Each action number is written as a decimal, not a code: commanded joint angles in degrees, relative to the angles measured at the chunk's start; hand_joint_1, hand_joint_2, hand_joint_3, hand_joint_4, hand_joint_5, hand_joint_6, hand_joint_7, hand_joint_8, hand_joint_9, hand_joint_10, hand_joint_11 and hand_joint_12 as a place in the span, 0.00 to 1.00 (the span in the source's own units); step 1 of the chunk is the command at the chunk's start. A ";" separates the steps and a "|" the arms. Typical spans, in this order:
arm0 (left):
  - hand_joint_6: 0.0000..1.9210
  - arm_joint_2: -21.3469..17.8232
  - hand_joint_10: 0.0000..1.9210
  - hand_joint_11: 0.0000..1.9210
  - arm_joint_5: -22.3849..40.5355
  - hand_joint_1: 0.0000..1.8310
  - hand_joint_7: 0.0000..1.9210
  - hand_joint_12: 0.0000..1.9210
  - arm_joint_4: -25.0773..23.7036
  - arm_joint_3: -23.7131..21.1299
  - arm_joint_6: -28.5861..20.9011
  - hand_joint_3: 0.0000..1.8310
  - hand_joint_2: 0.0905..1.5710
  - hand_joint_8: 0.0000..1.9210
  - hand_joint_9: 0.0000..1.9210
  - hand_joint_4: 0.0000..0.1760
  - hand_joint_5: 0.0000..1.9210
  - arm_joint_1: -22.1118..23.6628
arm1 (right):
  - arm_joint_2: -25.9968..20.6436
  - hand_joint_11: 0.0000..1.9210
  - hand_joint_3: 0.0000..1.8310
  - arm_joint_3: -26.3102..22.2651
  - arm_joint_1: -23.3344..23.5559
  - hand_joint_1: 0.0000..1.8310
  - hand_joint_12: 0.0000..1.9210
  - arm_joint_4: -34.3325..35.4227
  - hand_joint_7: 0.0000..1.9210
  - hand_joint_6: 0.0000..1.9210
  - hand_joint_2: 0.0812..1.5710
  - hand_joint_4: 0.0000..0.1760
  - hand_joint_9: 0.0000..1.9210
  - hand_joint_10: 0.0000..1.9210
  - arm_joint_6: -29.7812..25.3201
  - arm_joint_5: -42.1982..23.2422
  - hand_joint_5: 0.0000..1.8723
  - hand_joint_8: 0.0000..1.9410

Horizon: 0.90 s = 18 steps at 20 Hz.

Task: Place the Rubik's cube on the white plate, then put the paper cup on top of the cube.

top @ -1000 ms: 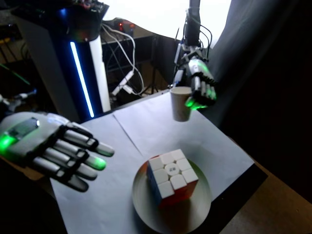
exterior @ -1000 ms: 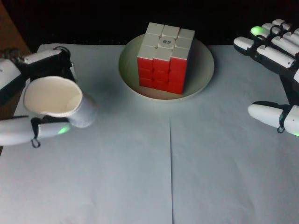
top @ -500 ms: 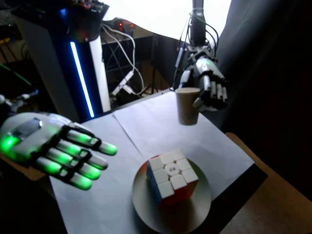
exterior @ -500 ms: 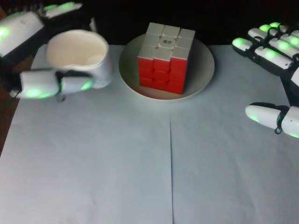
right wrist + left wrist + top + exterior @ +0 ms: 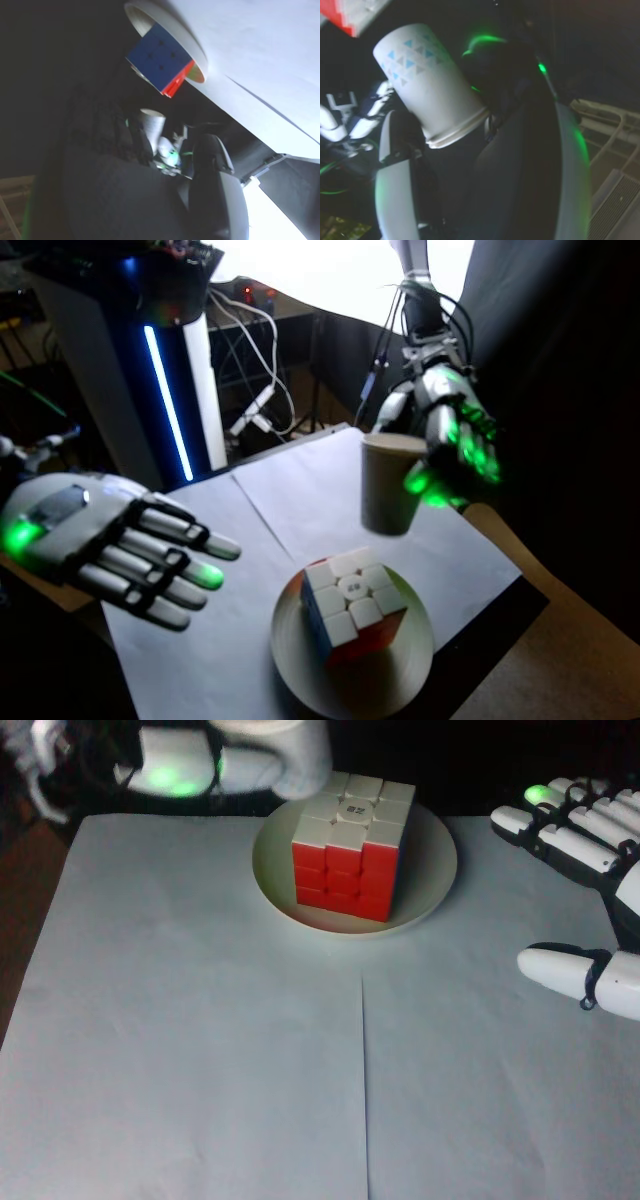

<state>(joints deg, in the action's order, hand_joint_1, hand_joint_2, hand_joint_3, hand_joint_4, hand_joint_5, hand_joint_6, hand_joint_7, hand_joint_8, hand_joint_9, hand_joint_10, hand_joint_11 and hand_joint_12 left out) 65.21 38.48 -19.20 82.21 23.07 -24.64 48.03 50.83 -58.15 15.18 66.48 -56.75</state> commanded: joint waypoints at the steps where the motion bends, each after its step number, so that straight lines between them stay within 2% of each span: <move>1: 0.67 0.73 0.79 0.12 4.15 0.62 0.08 0.98 0.95 0.75 -1.16 0.00 0.72 0.70 0.10 0.00 0.14 1.81 | -0.03 0.00 0.00 0.25 0.38 0.12 0.01 -0.55 0.00 0.00 0.77 0.56 0.00 0.00 0.00 -7.36 0.00 0.00; 2: 0.68 1.51 0.80 0.17 3.38 0.60 0.13 0.98 0.27 1.53 -1.73 0.00 0.71 0.70 0.15 0.00 0.15 2.60 | 0.03 0.00 0.00 0.28 0.38 0.11 0.01 -0.55 0.00 0.00 0.77 0.54 0.00 0.00 0.00 -7.35 0.00 0.00; 3: 0.67 2.78 0.77 0.19 2.27 0.57 0.17 0.96 -1.28 2.75 -3.19 0.00 0.71 0.65 0.19 0.00 0.14 4.05 | 0.07 0.00 0.00 0.31 0.38 0.12 0.01 -0.55 0.00 0.00 0.76 0.57 0.00 0.00 0.00 -7.35 0.00 0.00; 4: 0.66 4.29 0.71 0.18 1.48 0.59 0.18 0.90 -1.67 4.06 -4.15 0.00 0.73 0.61 0.19 0.00 0.14 4.75 | 0.12 0.00 0.00 0.33 0.38 0.13 0.00 -0.55 0.00 0.00 0.77 0.60 0.00 0.00 0.00 -7.35 0.00 0.00; 5: 0.67 5.00 0.57 0.20 1.00 0.59 0.18 0.77 -1.67 4.70 -4.48 0.00 0.74 0.51 0.21 0.00 0.13 4.93 | 0.16 0.00 0.00 0.35 0.38 0.14 0.00 -0.55 0.00 0.00 0.77 0.54 0.00 0.00 0.00 -7.35 0.00 0.00; 6: 0.66 6.02 0.54 0.20 0.44 0.59 0.19 0.76 -1.67 5.65 -4.94 0.00 0.74 0.47 0.22 0.00 0.13 5.07 | 0.21 0.00 0.00 0.37 0.38 0.14 0.00 -0.55 0.00 0.00 0.77 0.52 0.00 0.00 0.00 -7.35 0.00 0.00; 7: 0.69 7.02 0.56 0.19 -0.18 0.59 0.15 0.76 -1.69 6.66 -5.65 0.00 0.74 0.51 0.18 0.00 0.11 5.08 | 0.32 0.01 0.00 0.43 0.38 0.12 0.00 -0.55 0.00 0.00 0.78 0.49 0.00 0.00 0.00 -7.35 0.00 0.00; 8: 0.68 7.82 0.68 0.25 -0.73 0.62 0.18 0.82 -1.84 7.42 -6.32 0.00 0.73 0.60 0.24 0.00 0.11 5.07 | 0.44 0.00 0.00 0.49 0.38 0.13 0.00 -0.55 0.00 0.00 0.77 0.58 0.00 0.00 0.00 -7.35 0.00 0.00; 10: 0.69 9.22 0.78 0.23 -1.36 0.61 0.15 0.93 -2.10 8.33 -7.03 0.00 0.72 0.65 0.21 0.00 0.11 5.02 | 0.57 0.00 0.00 0.51 0.38 0.12 0.00 -0.55 0.00 0.00 0.77 0.47 0.00 0.00 -0.01 -7.34 0.00 0.00; 11: 0.71 9.69 0.90 0.23 -1.79 0.58 0.14 1.00 -3.26 8.43 -7.63 0.00 0.72 0.76 0.19 0.00 0.12 5.01 | 0.59 0.00 0.00 0.51 0.38 0.13 0.00 -0.55 0.00 0.00 0.77 0.50 0.00 0.00 -0.01 -7.34 0.00 0.00; 12: 0.71 9.90 0.90 0.23 -2.15 0.58 0.14 1.00 -4.20 8.46 -8.17 0.00 0.72 0.76 0.19 0.00 0.13 5.01 | 0.61 0.00 0.00 0.51 0.38 0.13 0.00 -0.55 0.00 0.00 0.77 0.51 0.00 0.00 -0.01 -7.34 0.00 0.00; 13: 0.68 10.06 0.80 0.03 -2.68 0.56 0.14 1.00 -5.48 8.46 -8.92 0.00 0.73 0.67 0.09 0.00 0.12 5.01 | 0.62 0.00 0.00 0.51 0.38 0.13 0.00 -0.55 0.00 0.00 0.76 0.57 0.00 0.00 -0.01 -7.34 0.00 0.00; 14: 0.71 10.12 0.81 0.00 -3.24 0.59 0.13 1.00 -6.59 8.43 -9.35 0.00 0.73 0.68 0.06 0.00 0.13 4.99 | 0.67 0.00 0.00 0.51 0.38 0.13 0.00 -0.55 0.00 0.00 0.77 0.52 0.00 0.00 -0.01 -7.34 0.00 0.00; 15: 0.74 10.21 0.85 0.02 -4.18 0.61 0.14 1.00 -8.30 8.39 -10.06 0.00 0.73 0.72 0.07 0.00 0.14 4.94 | 0.77 0.00 0.00 0.51 0.37 0.13 0.00 -0.54 0.00 0.00 0.78 0.50 0.00 0.00 -0.01 -7.33 0.00 0.00; 16: 0.75 10.26 0.88 0.08 -5.22 0.62 0.17 1.00 -10.36 8.42 -10.97 0.00 0.73 0.75 0.12 0.00 0.17 4.95 | 0.83 0.01 0.00 0.51 0.37 0.14 0.00 -0.51 0.00 0.00 0.78 0.50 0.00 0.00 -0.01 -7.33 0.00 0.00; 17: 0.74 10.27 0.86 0.10 -5.62 0.59 0.18 1.00 -11.37 8.43 -11.44 0.00 0.74 0.74 0.14 0.00 0.16 4.97 | 0.86 0.03 0.00 0.51 0.37 0.13 0.01 -0.50 0.00 0.00 0.78 0.36 0.00 0.00 -0.01 -7.33 0.00 0.00; 18: 0.73 10.21 0.89 0.12 -6.28 0.59 0.15 1.00 -12.62 8.40 -11.72 0.00 0.77 0.77 0.13 0.00 0.18 5.07 | 0.89 0.00 0.00 0.51 0.35 0.13 0.01 -0.42 0.00 0.00 0.77 0.43 0.00 0.00 -0.01 -7.32 0.00 0.00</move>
<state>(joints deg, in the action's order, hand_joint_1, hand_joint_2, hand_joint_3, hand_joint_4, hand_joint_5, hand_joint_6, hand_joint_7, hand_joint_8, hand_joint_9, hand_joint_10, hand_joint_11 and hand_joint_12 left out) 75.24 27.49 -33.47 90.63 11.84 -20.36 48.84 51.11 -58.15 15.38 66.50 -56.77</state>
